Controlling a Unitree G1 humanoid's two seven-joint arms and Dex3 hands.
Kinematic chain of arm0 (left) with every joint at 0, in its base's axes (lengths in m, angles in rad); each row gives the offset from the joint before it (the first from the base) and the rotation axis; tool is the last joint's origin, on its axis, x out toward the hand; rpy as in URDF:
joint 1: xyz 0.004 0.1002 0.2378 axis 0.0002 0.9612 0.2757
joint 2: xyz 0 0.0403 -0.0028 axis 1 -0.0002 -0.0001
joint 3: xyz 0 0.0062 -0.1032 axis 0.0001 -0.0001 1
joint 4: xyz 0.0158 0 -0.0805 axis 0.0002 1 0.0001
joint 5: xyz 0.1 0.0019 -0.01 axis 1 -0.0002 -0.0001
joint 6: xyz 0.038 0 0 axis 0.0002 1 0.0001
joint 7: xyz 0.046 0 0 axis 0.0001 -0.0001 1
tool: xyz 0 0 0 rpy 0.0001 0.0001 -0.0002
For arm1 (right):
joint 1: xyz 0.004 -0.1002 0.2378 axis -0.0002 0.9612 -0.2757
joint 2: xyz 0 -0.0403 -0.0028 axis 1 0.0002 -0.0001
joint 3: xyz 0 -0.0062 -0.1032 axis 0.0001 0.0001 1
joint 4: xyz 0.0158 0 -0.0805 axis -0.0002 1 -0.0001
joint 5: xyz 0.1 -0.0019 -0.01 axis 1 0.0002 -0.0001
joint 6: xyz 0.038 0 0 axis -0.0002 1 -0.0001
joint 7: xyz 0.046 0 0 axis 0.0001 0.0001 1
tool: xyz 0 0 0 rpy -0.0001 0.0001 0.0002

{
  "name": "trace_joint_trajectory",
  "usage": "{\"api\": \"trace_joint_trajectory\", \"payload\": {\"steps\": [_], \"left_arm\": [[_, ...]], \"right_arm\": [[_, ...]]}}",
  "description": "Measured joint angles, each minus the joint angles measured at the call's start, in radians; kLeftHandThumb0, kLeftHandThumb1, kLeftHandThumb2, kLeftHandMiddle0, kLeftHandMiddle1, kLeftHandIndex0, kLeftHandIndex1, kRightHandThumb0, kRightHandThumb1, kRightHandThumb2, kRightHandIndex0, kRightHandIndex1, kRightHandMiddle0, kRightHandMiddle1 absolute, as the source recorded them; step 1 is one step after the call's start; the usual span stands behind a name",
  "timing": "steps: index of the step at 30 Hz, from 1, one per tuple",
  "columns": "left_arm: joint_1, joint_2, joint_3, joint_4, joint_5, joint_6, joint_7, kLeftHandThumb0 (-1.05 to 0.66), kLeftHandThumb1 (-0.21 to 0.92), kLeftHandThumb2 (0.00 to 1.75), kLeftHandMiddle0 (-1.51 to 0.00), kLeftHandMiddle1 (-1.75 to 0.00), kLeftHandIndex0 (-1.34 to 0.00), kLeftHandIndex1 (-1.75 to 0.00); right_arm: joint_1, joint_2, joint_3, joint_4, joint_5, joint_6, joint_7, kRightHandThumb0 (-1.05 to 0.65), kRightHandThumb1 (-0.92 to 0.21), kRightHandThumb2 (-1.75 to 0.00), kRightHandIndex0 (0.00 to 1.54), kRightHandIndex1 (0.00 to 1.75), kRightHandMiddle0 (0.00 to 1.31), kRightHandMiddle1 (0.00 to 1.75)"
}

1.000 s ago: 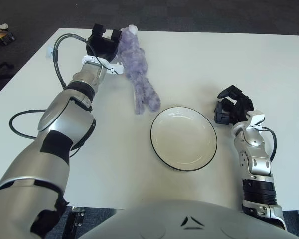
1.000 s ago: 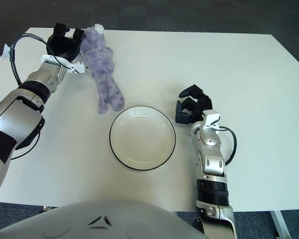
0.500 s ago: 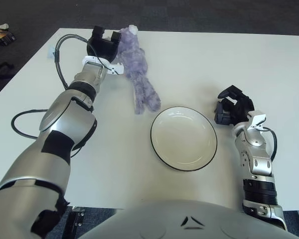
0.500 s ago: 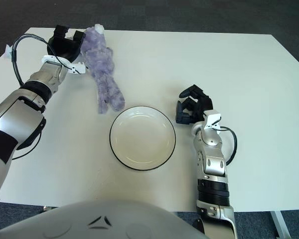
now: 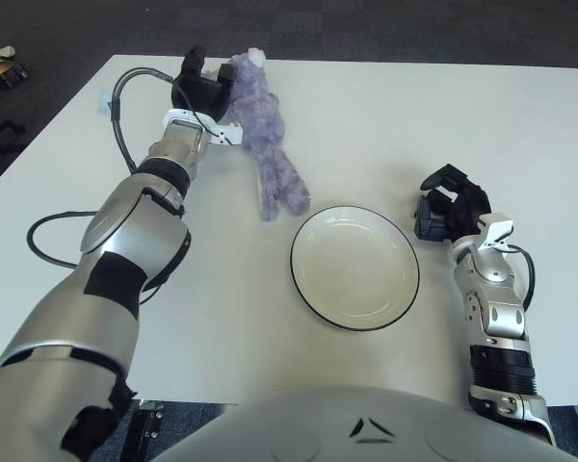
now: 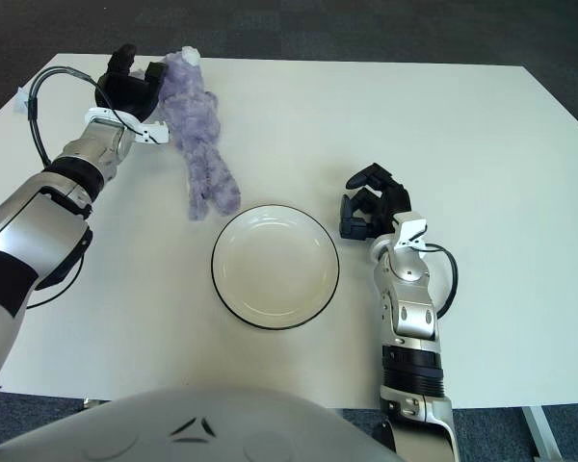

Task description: Put the doll into the plate.

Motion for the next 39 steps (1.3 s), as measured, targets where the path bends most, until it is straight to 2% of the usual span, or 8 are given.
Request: {"api": "trace_joint_trajectory", "payload": {"steps": [10,20,22,24,31,34,37,39], "left_arm": [[0.000,-0.005,-0.001,0.007,0.000,0.000,-0.046,-0.54,0.35,0.88,-0.18,-0.10,0.00,-0.51],[0.000,-0.008,-0.001,0.008,0.000,-0.003,-0.063,-0.44,0.32,0.95,-0.29,-0.22,0.00,-0.77],[0.000,-0.008,-0.001,0.008,0.001,-0.003,-0.064,-0.40,0.29,0.98,-0.27,-0.40,0.00,-0.83],[0.000,-0.008,-0.001,0.008,0.001,-0.004,-0.064,-0.36,0.27,1.03,-0.28,-0.71,0.00,-0.96],[0.000,-0.008,0.002,0.008,-0.002,-0.019,-0.063,-0.30,0.25,1.09,-0.41,-1.21,-0.01,-1.25],[0.000,-0.010,0.005,0.008,-0.003,-0.020,-0.060,0.18,0.43,0.93,-0.57,-1.38,-0.03,-1.31],[0.000,-0.011,0.008,0.008,-0.005,-0.020,-0.055,0.32,0.45,0.93,-0.62,-1.44,-0.08,-1.35],[0.000,-0.013,0.010,0.008,-0.006,-0.020,-0.050,0.39,0.41,1.01,-0.65,-1.49,-0.17,-1.41]], "right_arm": [[-0.009,-0.002,-0.001,0.018,0.000,-0.015,0.009,-0.01,-0.06,-1.56,0.80,1.75,0.67,1.58],[-0.011,-0.003,-0.004,0.022,0.002,-0.017,0.022,-0.01,-0.07,-1.55,0.80,1.75,0.66,1.57],[-0.011,-0.003,-0.005,0.022,0.004,-0.017,0.026,-0.01,-0.07,-1.55,0.80,1.75,0.66,1.57],[-0.011,-0.003,-0.007,0.023,0.007,-0.019,0.028,-0.01,-0.07,-1.55,0.79,1.75,0.66,1.57],[-0.007,-0.003,-0.008,0.022,0.016,-0.023,0.028,-0.01,-0.06,-1.56,0.80,1.75,0.67,1.57],[-0.005,-0.003,-0.007,0.020,0.015,-0.023,0.028,-0.01,-0.05,-1.57,0.81,1.75,0.67,1.57],[-0.002,-0.003,-0.007,0.018,0.015,-0.023,0.027,-0.01,-0.05,-1.57,0.81,1.75,0.68,1.57],[0.000,-0.003,-0.006,0.015,0.015,-0.023,0.027,-0.01,-0.04,-1.58,0.81,1.75,0.68,1.57]]}}
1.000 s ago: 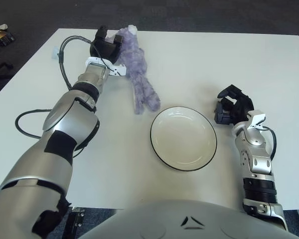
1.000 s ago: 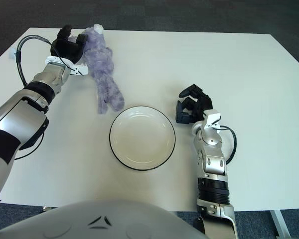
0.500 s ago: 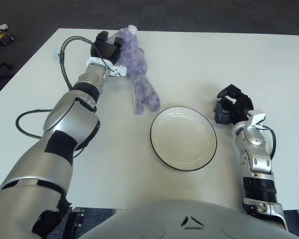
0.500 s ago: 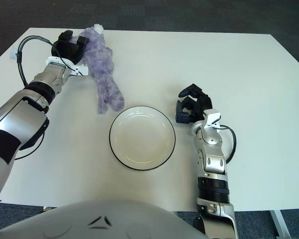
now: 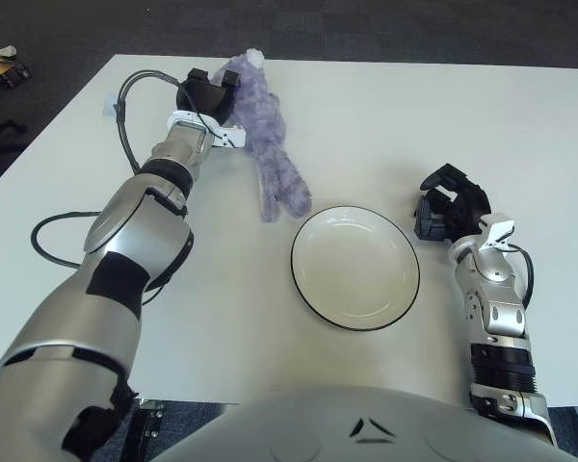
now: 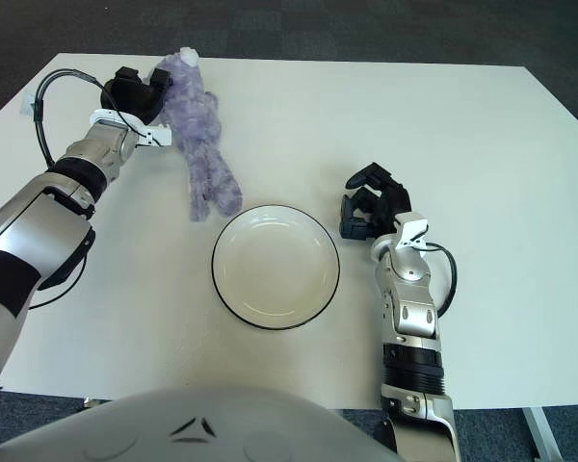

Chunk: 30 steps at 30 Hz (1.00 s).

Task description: Put the doll into the plate.

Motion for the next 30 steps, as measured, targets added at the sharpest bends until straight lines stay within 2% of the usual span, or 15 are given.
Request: {"api": "trace_joint_trajectory", "payload": {"steps": [1,3,5,8,12,14,21,30], "left_arm": [[0.000,-0.001,0.001,0.000,0.000,0.000,0.005,0.40,0.40,1.03,-0.66,-1.51,-0.19,-1.43],[0.001,-0.002,0.002,0.000,0.000,0.000,0.019,0.21,0.40,1.08,-0.66,-1.57,-0.31,-1.49],[0.001,-0.002,0.002,0.000,0.000,0.000,0.031,0.11,0.38,1.12,-0.67,-1.59,-0.38,-1.51],[0.003,-0.002,0.002,0.000,0.000,0.000,0.048,0.03,0.30,1.26,-0.68,-1.65,-0.45,-1.59],[0.005,-0.002,0.001,0.000,0.001,0.000,0.071,0.01,0.22,1.38,-0.70,-1.68,-0.49,-1.67],[0.006,-0.002,0.001,0.000,0.000,0.000,0.076,0.00,0.19,1.42,-0.74,-1.63,-0.52,-1.71],[0.006,-0.002,0.012,0.002,-0.004,0.000,0.079,0.00,0.15,1.39,-0.83,-1.41,-0.57,-1.74],[0.008,-0.001,0.025,0.002,-0.015,-0.001,0.074,0.00,0.13,1.41,-0.87,-1.36,-0.59,-1.75]], "right_arm": [[0.001,0.000,0.000,-0.002,0.000,0.000,0.000,-0.01,-0.04,-1.58,0.81,1.75,0.68,1.58],[0.004,0.000,0.002,-0.004,0.000,0.000,-0.001,-0.01,-0.04,-1.58,0.81,1.75,0.68,1.58],[0.005,0.000,0.003,-0.007,0.000,0.001,-0.001,-0.01,-0.04,-1.59,0.82,1.75,0.68,1.57],[0.006,0.000,0.003,-0.009,0.000,0.002,-0.002,-0.01,-0.04,-1.58,0.82,1.75,0.69,1.56],[0.007,0.000,0.004,-0.013,0.000,0.006,-0.006,-0.01,-0.04,-1.58,0.81,1.75,0.69,1.55],[0.007,0.000,0.004,-0.014,0.000,0.008,-0.008,-0.01,-0.04,-1.57,0.81,1.75,0.69,1.55],[0.007,-0.002,0.006,-0.018,0.000,0.015,-0.008,-0.01,-0.05,-1.57,0.81,1.75,0.68,1.57],[0.009,-0.006,0.015,-0.020,-0.016,0.009,-0.010,-0.01,-0.04,-1.57,0.82,1.75,0.68,1.56]]}}
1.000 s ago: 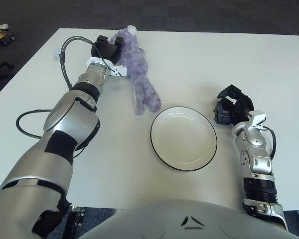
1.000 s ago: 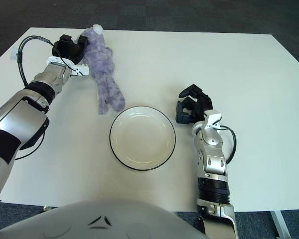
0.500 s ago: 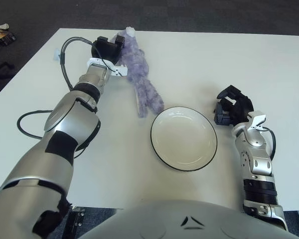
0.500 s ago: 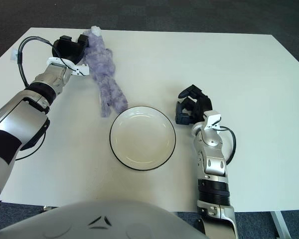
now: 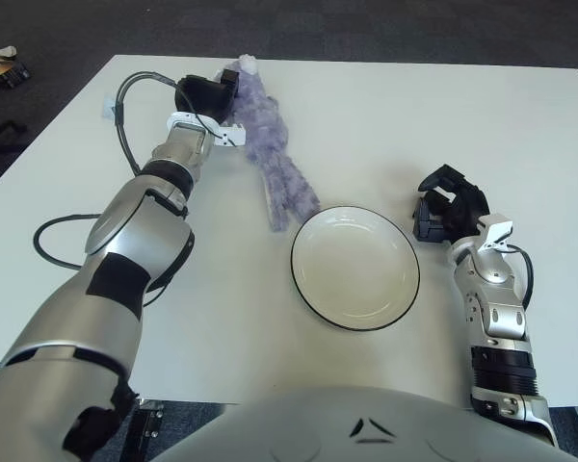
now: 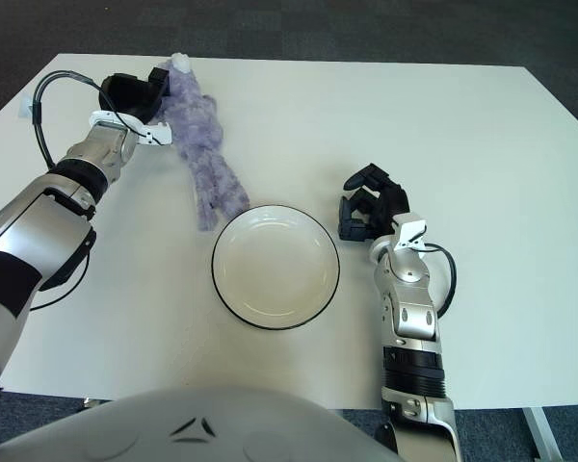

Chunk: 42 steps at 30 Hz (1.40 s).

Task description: Put the doll into the plate.

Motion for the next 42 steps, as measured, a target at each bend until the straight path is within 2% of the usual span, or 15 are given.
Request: {"api": "trace_joint_trajectory", "payload": {"steps": [12,17,20,25,32,36,42], "left_arm": [[0.001,0.013,0.013,-0.002,-0.016,-0.015,-0.034,0.00,0.06,1.50,-0.89,-1.42,-0.63,-1.75],[0.001,0.022,0.017,-0.006,-0.024,-0.035,-0.042,0.00,0.06,1.55,-0.86,-1.58,-0.59,-1.74],[0.001,0.023,0.022,-0.009,-0.032,-0.044,-0.047,0.00,0.09,1.50,-0.84,-1.61,-0.59,-1.66],[0.000,0.023,0.033,-0.022,-0.046,-0.056,-0.056,0.00,0.13,1.43,-0.84,-1.59,-0.60,-1.58],[0.000,0.017,0.039,-0.037,-0.055,-0.068,-0.063,0.00,0.17,1.34,-0.85,-1.51,-0.60,-1.53],[0.000,0.017,0.046,-0.039,-0.060,-0.067,-0.072,0.00,0.15,1.36,-0.86,-1.48,-0.62,-1.56],[-0.005,0.004,0.056,-0.042,-0.068,-0.047,-0.096,0.00,0.10,1.44,-0.86,-1.49,-0.63,-1.63]], "right_arm": [[0.012,0.002,0.017,-0.010,-0.002,-0.026,0.003,-0.01,-0.06,-1.56,0.81,1.75,0.65,1.58],[0.001,0.008,0.025,-0.002,-0.023,-0.036,-0.019,-0.01,-0.07,-1.55,0.80,1.75,0.66,1.56],[-0.022,0.015,0.045,-0.002,-0.061,-0.007,-0.052,-0.01,-0.07,-1.54,0.80,1.75,0.67,1.55],[-0.124,0.023,0.101,-0.008,-0.160,0.079,-0.109,-0.01,-0.07,-1.54,0.81,1.75,0.68,1.53],[-0.236,0.014,0.167,0.012,-0.246,0.093,-0.116,-0.02,-0.10,-1.50,0.79,1.75,0.66,1.51],[-0.321,0.013,0.203,0.050,-0.306,0.156,-0.124,-0.02,-0.13,-1.48,0.77,1.75,0.63,1.54],[-0.486,-0.006,0.257,0.126,-0.384,0.262,-0.098,-0.01,-0.24,-1.37,0.68,1.75,0.50,1.61]]}}
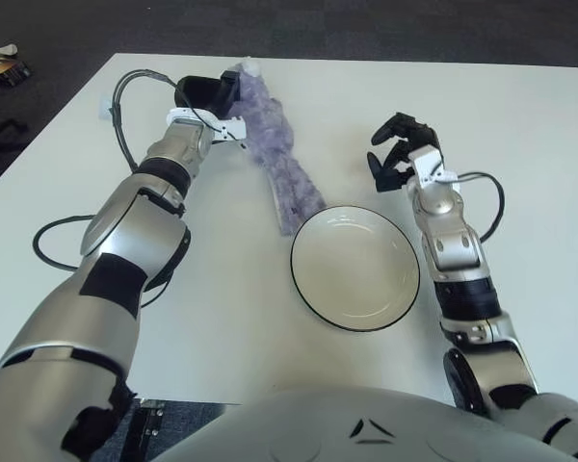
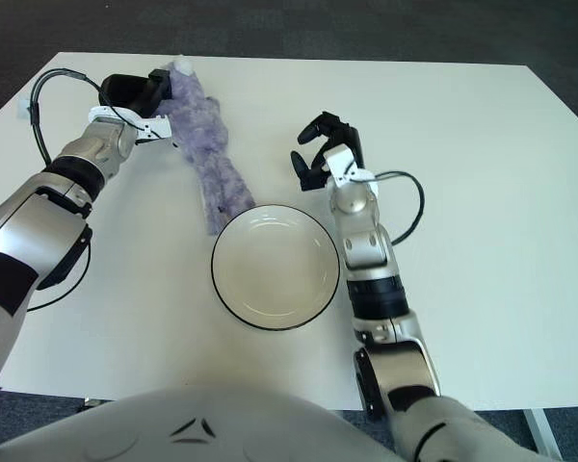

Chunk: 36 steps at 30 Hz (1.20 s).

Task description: Put the doll into the plate.

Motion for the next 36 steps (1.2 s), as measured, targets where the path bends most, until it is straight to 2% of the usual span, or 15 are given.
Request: {"api": "trace_joint_trajectory", "payload": {"steps": [6,8,10,14,19,23,25,28,29,30,31,33,36], "left_arm": [[-0.003,-0.021,0.018,-0.005,-0.020,0.030,-0.017,0.00,0.15,1.36,-0.84,-1.54,-0.64,-1.50],[-0.004,-0.027,0.021,-0.007,-0.025,0.037,-0.021,0.00,0.16,1.34,-0.84,-1.55,-0.64,-1.47],[-0.005,-0.031,0.024,-0.009,-0.029,0.043,-0.023,0.00,0.18,1.32,-0.82,-1.57,-0.65,-1.44],[-0.007,-0.043,0.034,-0.015,-0.038,0.058,-0.028,0.00,0.21,1.27,-0.80,-1.56,-0.64,-1.41],[-0.010,-0.066,0.042,-0.022,-0.052,0.070,-0.033,0.00,0.23,1.25,-0.79,-1.53,-0.63,-1.44],[-0.012,-0.083,0.054,-0.030,-0.066,0.088,-0.040,0.00,0.16,1.38,-0.72,-1.62,-0.70,-1.52],[-0.013,-0.094,0.062,-0.034,-0.074,0.097,-0.041,0.00,0.15,1.40,-0.70,-1.65,-0.70,-1.53],[-0.014,-0.106,0.071,-0.039,-0.085,0.106,-0.044,0.00,0.14,1.43,-0.68,-1.70,-0.72,-1.52],[-0.014,-0.110,0.074,-0.041,-0.090,0.109,-0.045,0.00,0.14,1.43,-0.67,-1.70,-0.72,-1.52],[-0.015,-0.113,0.076,-0.042,-0.092,0.111,-0.046,0.00,0.13,1.44,-0.66,-1.72,-0.73,-1.52],[-0.016,-0.115,0.077,-0.043,-0.094,0.112,-0.046,0.00,0.13,1.44,-0.66,-1.72,-0.73,-1.52],[-0.016,-0.120,0.082,-0.044,-0.100,0.118,-0.046,0.00,0.12,1.45,-0.64,-1.74,-0.77,-1.48],[-0.019,-0.132,0.096,-0.044,-0.114,0.141,-0.046,0.00,0.11,1.44,-0.65,-1.74,-0.81,-1.43]], "right_arm": [[-0.166,-0.069,0.065,0.102,-0.076,0.041,0.070,-0.01,-0.32,-1.29,0.63,1.75,0.42,1.63],[-0.201,-0.086,0.081,0.122,-0.096,0.040,0.085,-0.01,-0.36,-1.26,0.54,1.75,0.42,1.69],[-0.230,-0.098,0.099,0.145,-0.111,0.035,0.096,-0.01,-0.40,-1.21,0.54,1.75,0.37,1.68],[-0.275,-0.111,0.134,0.213,-0.139,0.021,0.122,-0.01,-0.52,-1.07,0.49,1.73,0.23,1.72],[-0.311,-0.120,0.157,0.279,-0.145,0.018,0.158,-0.01,-0.65,-0.90,0.45,1.66,0.14,1.74],[-0.341,-0.126,0.172,0.316,-0.156,0.016,0.172,-0.01,-0.84,-0.59,0.40,1.54,0.07,1.74],[-0.355,-0.127,0.177,0.324,-0.165,0.015,0.178,-0.18,-0.88,-0.55,0.37,1.44,0.13,1.75],[-0.372,-0.129,0.178,0.324,-0.167,0.012,0.193,-0.47,-0.79,-0.56,0.36,1.29,0.04,1.54],[-0.377,-0.129,0.178,0.324,-0.167,0.011,0.201,-0.50,-0.78,-0.56,0.36,1.28,0.03,1.51],[-0.380,-0.129,0.178,0.324,-0.166,0.009,0.207,-0.54,-0.77,-0.57,0.35,1.23,0.02,1.40],[-0.382,-0.129,0.178,0.324,-0.166,0.008,0.213,-0.56,-0.76,-0.58,0.35,1.21,0.02,1.36],[-0.386,-0.130,0.178,0.324,-0.163,0.006,0.237,-0.62,-0.77,-0.55,0.31,1.01,0.01,1.05],[-0.391,-0.135,0.180,0.327,-0.153,0.006,0.296,-0.66,-0.79,-0.51,0.28,0.88,0.00,0.86]]}}
